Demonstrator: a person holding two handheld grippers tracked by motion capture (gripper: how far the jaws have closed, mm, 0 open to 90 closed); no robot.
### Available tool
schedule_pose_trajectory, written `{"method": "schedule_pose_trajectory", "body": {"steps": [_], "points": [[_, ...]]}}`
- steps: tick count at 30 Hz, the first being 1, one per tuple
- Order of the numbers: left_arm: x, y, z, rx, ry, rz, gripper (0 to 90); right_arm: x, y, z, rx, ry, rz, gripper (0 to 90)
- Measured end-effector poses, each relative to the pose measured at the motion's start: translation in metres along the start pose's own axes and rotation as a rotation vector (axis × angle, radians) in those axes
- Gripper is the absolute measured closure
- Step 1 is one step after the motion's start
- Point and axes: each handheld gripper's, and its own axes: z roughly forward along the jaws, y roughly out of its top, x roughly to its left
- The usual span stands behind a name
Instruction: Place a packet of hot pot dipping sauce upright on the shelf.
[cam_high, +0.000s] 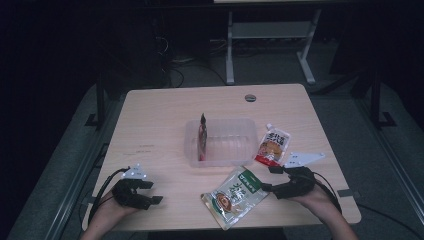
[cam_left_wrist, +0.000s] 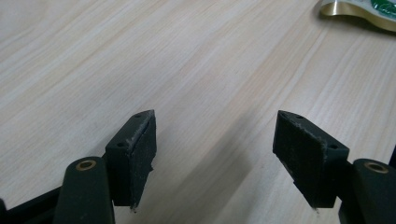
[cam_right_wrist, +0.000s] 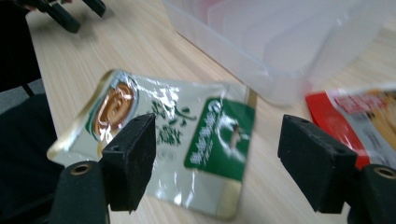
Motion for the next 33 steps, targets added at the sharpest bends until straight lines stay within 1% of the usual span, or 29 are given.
{"method": "schedule_pose_trajectory", "body": {"steps": [2,3,4,5,6,8,9,10,11,12,13,15,16,17,18,19,20,21,22,23,25,26,29,30,31,32,33], "points": [[-0.002,0.001,0.000,-0.005,-0.011,-0.005,30.8,-0.002,-0.006,-0.002,0.008,-0.017,0.007,26.9],[-0.003,0.001,0.001,-0.014,-0.013,-0.004,30.9,-0.003,-0.008,-0.003,0.014,-0.029,0.009,26.9],[-0.004,0.002,0.001,-0.011,-0.020,0.003,31.0,-0.005,-0.009,-0.004,0.018,-0.035,0.017,26.9],[-0.006,0.003,0.001,-0.017,-0.025,-0.002,31.5,-0.006,-0.010,-0.004,0.015,-0.043,0.016,26.8],[-0.007,0.004,0.001,-0.011,-0.025,0.010,31.5,-0.008,-0.011,-0.005,0.014,-0.049,0.018,26.8],[-0.009,0.006,0.003,-0.018,-0.028,0.012,31.5,-0.011,-0.011,-0.004,0.009,-0.069,0.018,26.8],[-0.009,0.006,0.003,-0.010,-0.031,0.021,31.5,-0.013,-0.011,-0.004,0.014,-0.082,0.018,26.8],[-0.011,0.007,0.004,-0.019,-0.036,0.008,31.5,-0.015,-0.012,-0.003,0.023,-0.091,0.022,26.8],[-0.010,0.007,0.004,-0.007,-0.037,0.027,31.5,-0.017,-0.013,-0.003,0.030,-0.099,0.022,26.8],[-0.012,0.008,0.005,-0.012,-0.038,0.019,31.5,-0.019,-0.014,-0.003,0.040,-0.108,0.030,27.1],[-0.012,0.008,0.006,-0.015,-0.040,0.014,31.5,-0.021,-0.014,-0.002,0.047,-0.121,0.026,27.5],[-0.012,0.008,0.007,-0.010,-0.039,0.020,31.6,-0.025,-0.015,-0.003,0.056,-0.147,0.023,34.2],[-0.012,0.008,0.007,-0.006,-0.038,0.019,31.5,-0.027,-0.014,-0.003,0.056,-0.162,0.025,40.1],[-0.012,0.008,0.007,-0.009,-0.037,0.016,31.5,-0.029,-0.013,-0.004,0.057,-0.187,0.028,47.4],[-0.012,0.008,0.008,-0.010,-0.037,0.012,31.5,-0.032,-0.011,-0.004,0.053,-0.200,0.034,54.1],[-0.011,0.008,0.007,-0.004,-0.035,0.019,31.5,-0.035,-0.009,-0.004,0.046,-0.206,0.041,60.3],[-0.011,0.008,0.007,-0.004,-0.034,0.018,31.5,-0.039,-0.008,-0.004,0.041,-0.222,0.049,68.1],[-0.011,0.008,0.007,0.004,-0.033,0.025,31.5,-0.043,-0.006,-0.003,0.039,-0.229,0.056,72.0],[-0.011,0.008,0.007,0.004,-0.034,0.020,31.5,-0.046,-0.003,-0.002,0.033,-0.232,0.064,78.8],[-0.011,0.008,0.007,0.005,-0.034,0.019,31.5,-0.049,-0.001,0.000,0.033,-0.243,0.070,83.0],[-0.010,0.007,0.008,0.010,-0.037,0.014,31.5,-0.056,0.005,0.004,0.032,-0.249,0.070,89.6],[-0.010,0.007,0.008,0.010,-0.036,0.015,31.5,-0.060,0.008,0.006,0.036,-0.261,0.064,89.6],[-0.009,0.007,0.008,0.008,-0.035,0.014,31.5,-0.071,0.016,0.014,0.039,-0.273,0.051,89.6],[-0.009,0.007,0.008,0.009,-0.033,0.018,31.5,-0.076,0.019,0.017,0.040,-0.278,0.053,89.6],[-0.009,0.007,0.007,0.008,-0.034,0.012,31.5,-0.079,0.021,0.021,0.049,-0.279,0.056,89.7],[-0.009,0.006,0.007,0.012,-0.033,0.018,31.5,-0.084,0.022,0.024,0.052,-0.283,0.054,89.7],[-0.009,0.006,0.007,0.010,-0.032,0.011,31.5,-0.088,0.024,0.027,0.054,-0.287,0.056,89.7]]}}
